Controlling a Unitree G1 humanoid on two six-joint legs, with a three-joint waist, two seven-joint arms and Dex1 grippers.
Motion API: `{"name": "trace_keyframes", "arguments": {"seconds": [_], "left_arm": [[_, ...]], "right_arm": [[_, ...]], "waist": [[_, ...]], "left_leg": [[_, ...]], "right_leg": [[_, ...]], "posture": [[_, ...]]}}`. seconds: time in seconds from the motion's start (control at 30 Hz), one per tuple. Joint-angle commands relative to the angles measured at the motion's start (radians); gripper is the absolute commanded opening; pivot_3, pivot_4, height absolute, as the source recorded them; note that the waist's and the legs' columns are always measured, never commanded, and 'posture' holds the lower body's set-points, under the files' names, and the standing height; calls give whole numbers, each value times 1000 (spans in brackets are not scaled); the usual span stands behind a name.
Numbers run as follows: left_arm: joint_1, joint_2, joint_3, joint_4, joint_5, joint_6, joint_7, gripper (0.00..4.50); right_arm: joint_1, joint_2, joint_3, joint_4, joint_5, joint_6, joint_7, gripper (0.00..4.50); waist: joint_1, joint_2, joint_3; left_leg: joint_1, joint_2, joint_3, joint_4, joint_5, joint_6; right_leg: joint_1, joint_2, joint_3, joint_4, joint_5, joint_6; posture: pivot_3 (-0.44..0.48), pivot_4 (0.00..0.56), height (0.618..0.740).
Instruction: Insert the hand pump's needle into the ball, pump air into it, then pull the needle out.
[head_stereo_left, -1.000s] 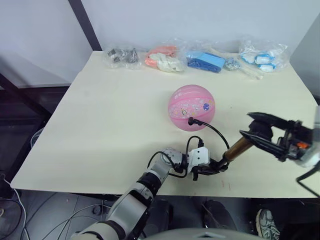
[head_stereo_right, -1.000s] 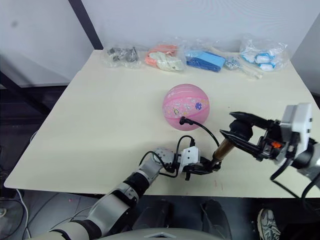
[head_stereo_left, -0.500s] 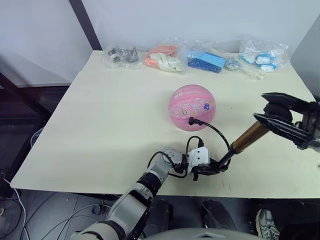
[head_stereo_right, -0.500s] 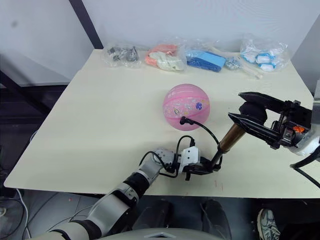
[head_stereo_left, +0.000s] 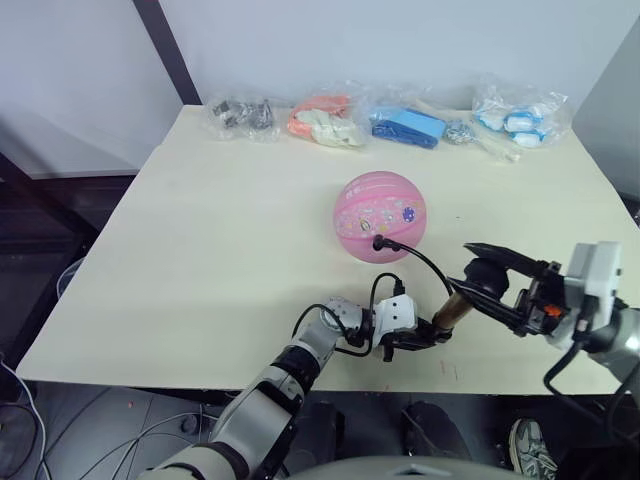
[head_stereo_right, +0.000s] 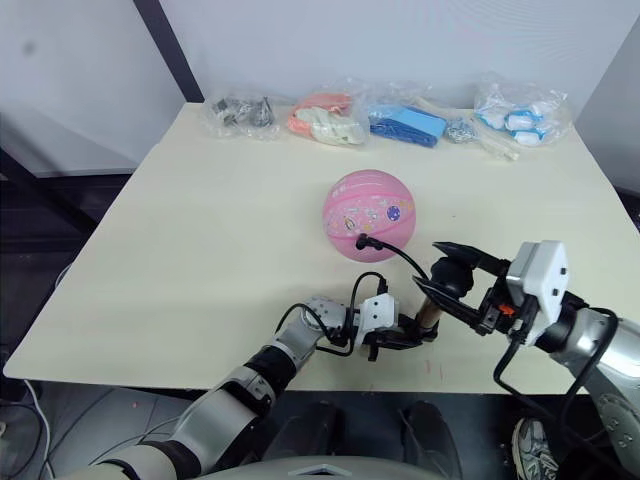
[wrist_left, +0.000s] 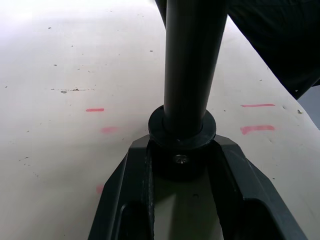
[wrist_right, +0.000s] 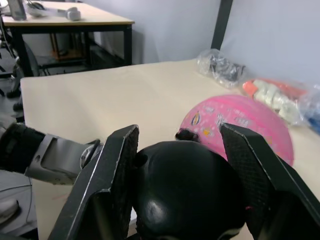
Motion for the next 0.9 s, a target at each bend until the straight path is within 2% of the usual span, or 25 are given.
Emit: {"name": "trace_keyframes", "arguments": {"seconds": [0.03,0.23,0.37,0.63,0.9], "left_arm": [[37,20,-10,38,18,39,-5,1030],[37,21,-9,37,17,40,-6,1030],[37,23,-9,35,17,40,-9,1030],[35,28,-10,35,17,39,-14,1030],[29,28,-12,43,15,36,-16,1030]], "right_arm": [[55,30,121,87,-112,-14,16,2158],[78,74,154,129,-169,-65,20,2158],[50,80,114,83,-91,-43,19,2158],[-52,-44,-113,-24,175,88,12,2158],[-147,-203,-348,-32,475,208,-17,2158]], "waist": [[0,0,-1],[0,1,-2],[-1,2,-2],[1,8,4],[3,5,7]], "left_leg": [[0,0,-1,0,0,0],[0,0,-2,0,0,0],[0,0,-2,0,0,0],[-4,-1,-2,0,0,0],[-5,-1,-1,0,0,0]], "right_leg": [[0,1,0,0,0,0],[0,1,0,0,0,0],[0,1,0,0,0,0],[-2,0,0,0,0,-1],[-2,-2,0,0,0,-1]], "posture": [[0,150,740],[0,150,740],[0,150,740],[0,150,740],[0,150,740]]}}
